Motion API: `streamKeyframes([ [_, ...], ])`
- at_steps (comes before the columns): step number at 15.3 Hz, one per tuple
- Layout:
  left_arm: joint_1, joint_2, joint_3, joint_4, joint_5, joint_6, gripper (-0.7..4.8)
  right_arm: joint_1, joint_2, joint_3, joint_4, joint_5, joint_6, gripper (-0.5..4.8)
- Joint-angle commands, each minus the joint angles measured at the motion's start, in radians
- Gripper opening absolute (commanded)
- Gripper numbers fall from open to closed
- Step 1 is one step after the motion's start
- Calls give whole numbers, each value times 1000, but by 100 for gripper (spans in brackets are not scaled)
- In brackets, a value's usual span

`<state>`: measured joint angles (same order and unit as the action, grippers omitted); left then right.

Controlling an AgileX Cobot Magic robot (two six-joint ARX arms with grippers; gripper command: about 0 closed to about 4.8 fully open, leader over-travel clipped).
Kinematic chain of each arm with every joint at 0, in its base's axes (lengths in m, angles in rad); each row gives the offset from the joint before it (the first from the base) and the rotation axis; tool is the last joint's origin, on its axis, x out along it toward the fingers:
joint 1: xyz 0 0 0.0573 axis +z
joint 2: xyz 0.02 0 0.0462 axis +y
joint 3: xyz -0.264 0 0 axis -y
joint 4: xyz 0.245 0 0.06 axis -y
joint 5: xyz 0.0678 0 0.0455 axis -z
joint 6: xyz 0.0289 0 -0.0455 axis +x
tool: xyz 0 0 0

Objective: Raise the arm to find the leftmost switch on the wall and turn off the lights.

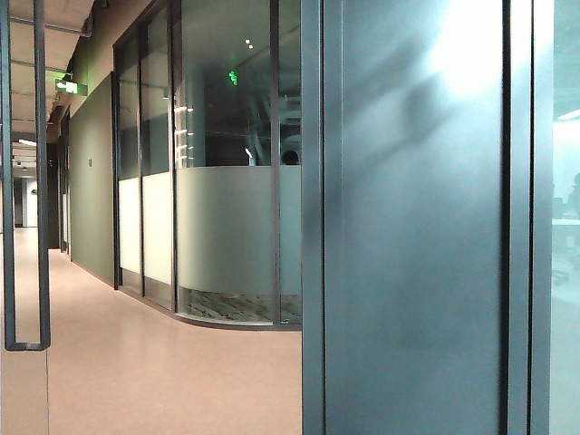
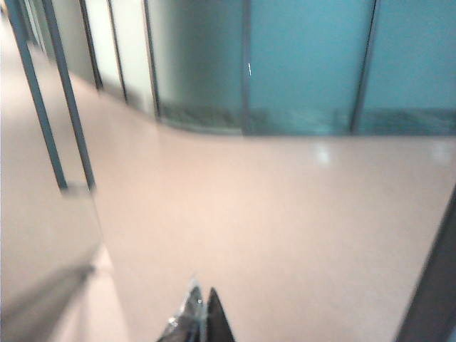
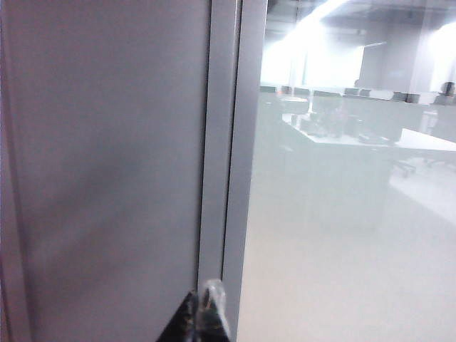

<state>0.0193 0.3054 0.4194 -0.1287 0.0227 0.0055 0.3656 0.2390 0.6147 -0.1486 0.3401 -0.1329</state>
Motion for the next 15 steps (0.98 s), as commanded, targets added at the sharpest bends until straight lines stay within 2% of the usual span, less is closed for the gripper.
streamKeyframes([
  [1,1,-78,-173,222,71,-78,-5,-1,-2,5,11,-2,2,-1],
  [7,1,-259,-379,231,89,-153,-5,0,-2,5,11,-2,2,-1],
  [15,2,-301,-410,174,41,-109,-5,0,-2,5,11,-2,2,-1],
])
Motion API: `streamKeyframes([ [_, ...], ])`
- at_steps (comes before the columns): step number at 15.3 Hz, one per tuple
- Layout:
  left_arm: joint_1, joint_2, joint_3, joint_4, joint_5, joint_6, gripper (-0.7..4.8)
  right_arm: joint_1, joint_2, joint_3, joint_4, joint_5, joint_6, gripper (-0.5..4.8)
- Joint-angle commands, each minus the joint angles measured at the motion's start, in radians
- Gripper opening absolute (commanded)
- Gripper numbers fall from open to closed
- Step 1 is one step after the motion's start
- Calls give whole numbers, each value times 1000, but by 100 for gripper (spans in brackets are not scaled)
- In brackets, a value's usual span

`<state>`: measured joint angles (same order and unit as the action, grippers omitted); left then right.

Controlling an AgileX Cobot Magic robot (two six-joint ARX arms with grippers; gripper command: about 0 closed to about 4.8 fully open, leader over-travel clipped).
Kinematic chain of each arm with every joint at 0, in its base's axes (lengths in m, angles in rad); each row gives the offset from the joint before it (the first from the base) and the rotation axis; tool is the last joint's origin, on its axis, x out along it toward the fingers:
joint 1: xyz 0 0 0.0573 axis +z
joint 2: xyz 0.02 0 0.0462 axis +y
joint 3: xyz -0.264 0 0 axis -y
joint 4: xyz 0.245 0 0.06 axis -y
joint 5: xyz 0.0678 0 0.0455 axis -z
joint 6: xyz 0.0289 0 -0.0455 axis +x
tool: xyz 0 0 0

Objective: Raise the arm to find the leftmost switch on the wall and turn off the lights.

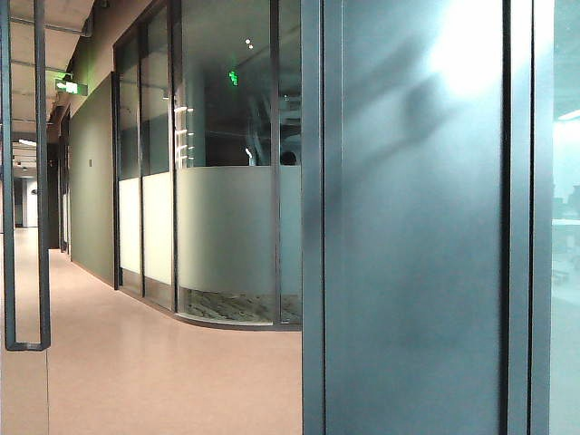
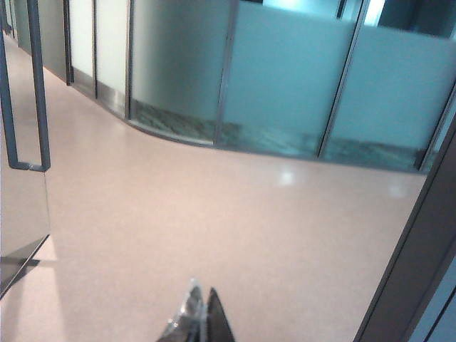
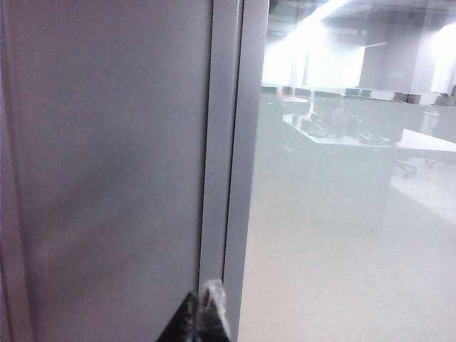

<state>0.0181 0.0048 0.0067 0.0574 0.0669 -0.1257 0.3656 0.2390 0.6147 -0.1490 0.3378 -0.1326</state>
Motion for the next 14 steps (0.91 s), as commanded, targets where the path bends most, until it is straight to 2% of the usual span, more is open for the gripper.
streamKeyframes([
  [1,3,-1,2,-19,-21,24,-5,-1,-2,5,11,0,2,-1],
  [3,3,-1,2,-18,-53,21,-5,-1,-2,5,11,1,2,-1],
  [14,2,-1,2,-16,-40,21,-5,-1,-2,5,11,0,2,-1],
])
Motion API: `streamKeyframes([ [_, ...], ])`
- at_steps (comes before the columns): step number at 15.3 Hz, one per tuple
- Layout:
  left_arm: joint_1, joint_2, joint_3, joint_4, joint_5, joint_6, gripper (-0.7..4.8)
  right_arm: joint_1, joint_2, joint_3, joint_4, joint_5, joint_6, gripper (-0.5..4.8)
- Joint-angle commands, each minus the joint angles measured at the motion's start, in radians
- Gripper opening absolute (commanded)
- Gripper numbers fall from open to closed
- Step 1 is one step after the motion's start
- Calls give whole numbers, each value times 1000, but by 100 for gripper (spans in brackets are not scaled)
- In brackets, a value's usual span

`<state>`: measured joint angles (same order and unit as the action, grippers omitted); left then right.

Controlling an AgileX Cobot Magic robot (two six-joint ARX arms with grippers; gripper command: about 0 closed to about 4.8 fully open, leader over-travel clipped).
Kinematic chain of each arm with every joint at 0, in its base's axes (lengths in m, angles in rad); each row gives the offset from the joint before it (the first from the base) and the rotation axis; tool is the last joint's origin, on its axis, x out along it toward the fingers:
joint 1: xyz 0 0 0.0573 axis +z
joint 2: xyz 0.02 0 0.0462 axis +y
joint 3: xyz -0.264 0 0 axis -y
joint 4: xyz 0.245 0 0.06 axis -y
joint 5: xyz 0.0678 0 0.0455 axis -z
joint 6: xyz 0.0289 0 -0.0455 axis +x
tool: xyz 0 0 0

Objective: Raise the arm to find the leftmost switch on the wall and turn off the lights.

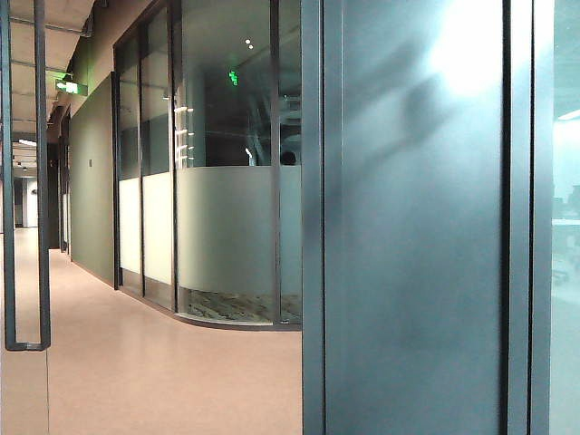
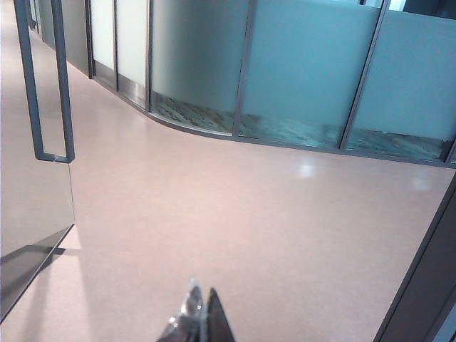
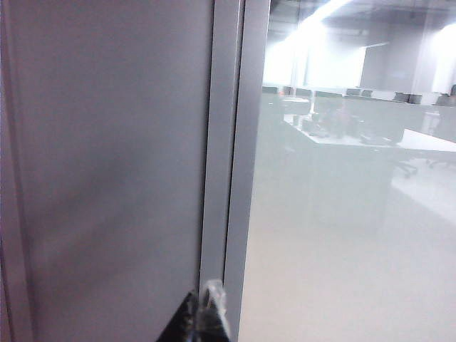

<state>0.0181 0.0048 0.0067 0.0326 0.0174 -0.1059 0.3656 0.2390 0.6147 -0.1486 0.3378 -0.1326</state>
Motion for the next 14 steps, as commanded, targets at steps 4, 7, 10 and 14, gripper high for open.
streamKeyframes([
  [4,2,-1,2,10,16,4,-5,-1,-2,5,11,0,2,-1],
  [7,2,-1,2,8,35,20,-5,0,-2,5,11,0,2,-1],
  [10,2,-1,2,6,35,20,-5,0,-2,5,11,0,2,-1],
  [14,2,-1,2,6,35,20,-5,0,-2,5,11,0,2,-1],
])
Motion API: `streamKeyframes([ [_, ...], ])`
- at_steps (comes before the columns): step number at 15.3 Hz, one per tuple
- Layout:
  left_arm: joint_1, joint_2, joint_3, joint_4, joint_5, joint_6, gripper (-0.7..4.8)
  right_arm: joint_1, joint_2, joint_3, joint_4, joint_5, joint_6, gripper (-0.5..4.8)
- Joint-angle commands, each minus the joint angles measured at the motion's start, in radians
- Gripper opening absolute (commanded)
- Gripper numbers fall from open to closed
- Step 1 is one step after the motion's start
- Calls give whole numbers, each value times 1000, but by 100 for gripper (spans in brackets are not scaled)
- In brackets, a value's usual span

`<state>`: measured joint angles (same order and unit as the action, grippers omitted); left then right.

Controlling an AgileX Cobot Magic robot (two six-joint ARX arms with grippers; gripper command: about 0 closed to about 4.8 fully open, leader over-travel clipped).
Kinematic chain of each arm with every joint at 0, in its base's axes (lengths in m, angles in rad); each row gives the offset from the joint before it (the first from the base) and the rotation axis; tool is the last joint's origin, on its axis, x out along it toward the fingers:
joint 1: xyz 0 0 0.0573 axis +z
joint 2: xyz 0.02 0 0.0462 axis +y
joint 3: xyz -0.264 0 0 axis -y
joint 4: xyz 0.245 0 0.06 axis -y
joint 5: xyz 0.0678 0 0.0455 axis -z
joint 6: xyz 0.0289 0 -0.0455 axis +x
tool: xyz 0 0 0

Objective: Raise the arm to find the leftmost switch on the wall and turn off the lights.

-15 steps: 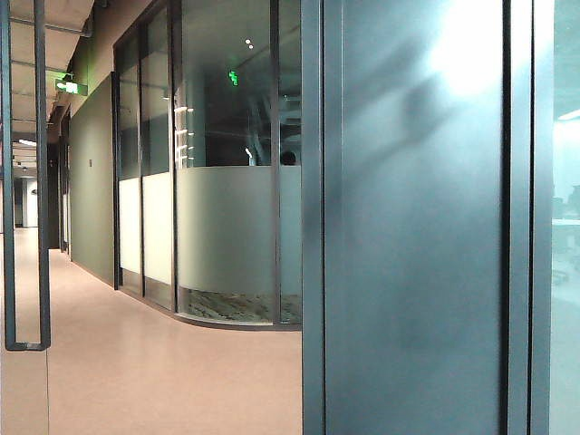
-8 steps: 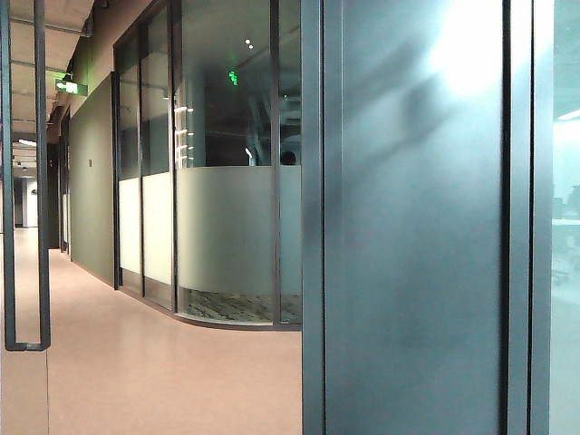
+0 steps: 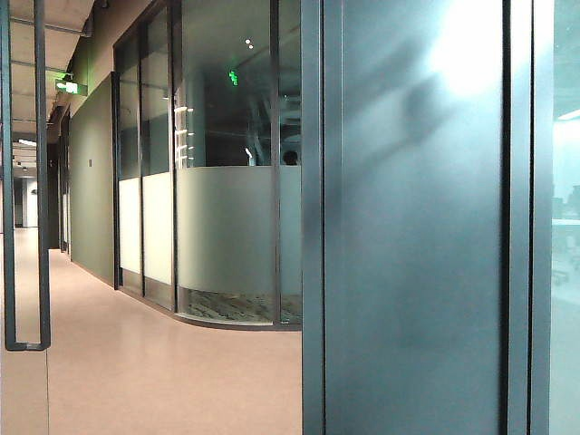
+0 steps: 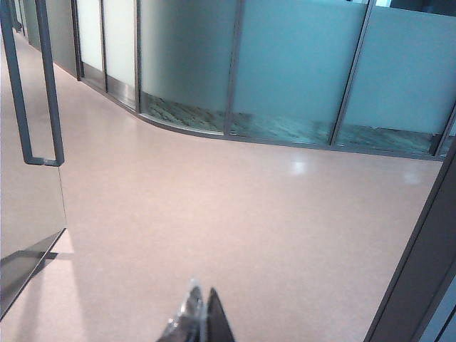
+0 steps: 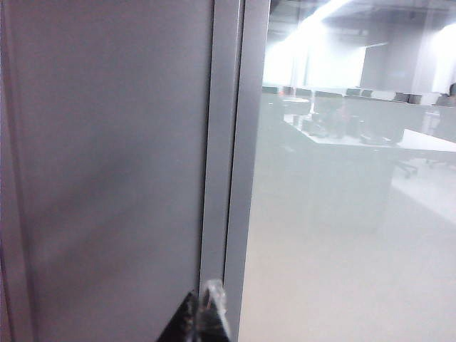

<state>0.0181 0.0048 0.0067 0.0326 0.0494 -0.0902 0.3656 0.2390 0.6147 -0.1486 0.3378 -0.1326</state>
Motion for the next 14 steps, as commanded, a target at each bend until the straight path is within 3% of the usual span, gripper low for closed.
streamKeyframes([
  [1,2,-1,2,6,3,5,-5,0,-2,5,11,0,2,-1],
  [12,2,-1,2,6,3,5,-5,-5,-3,5,7,3,1,-1],
  [14,3,-1,2,6,3,5,-5,-127,-25,5,-54,-32,9,-1],
])
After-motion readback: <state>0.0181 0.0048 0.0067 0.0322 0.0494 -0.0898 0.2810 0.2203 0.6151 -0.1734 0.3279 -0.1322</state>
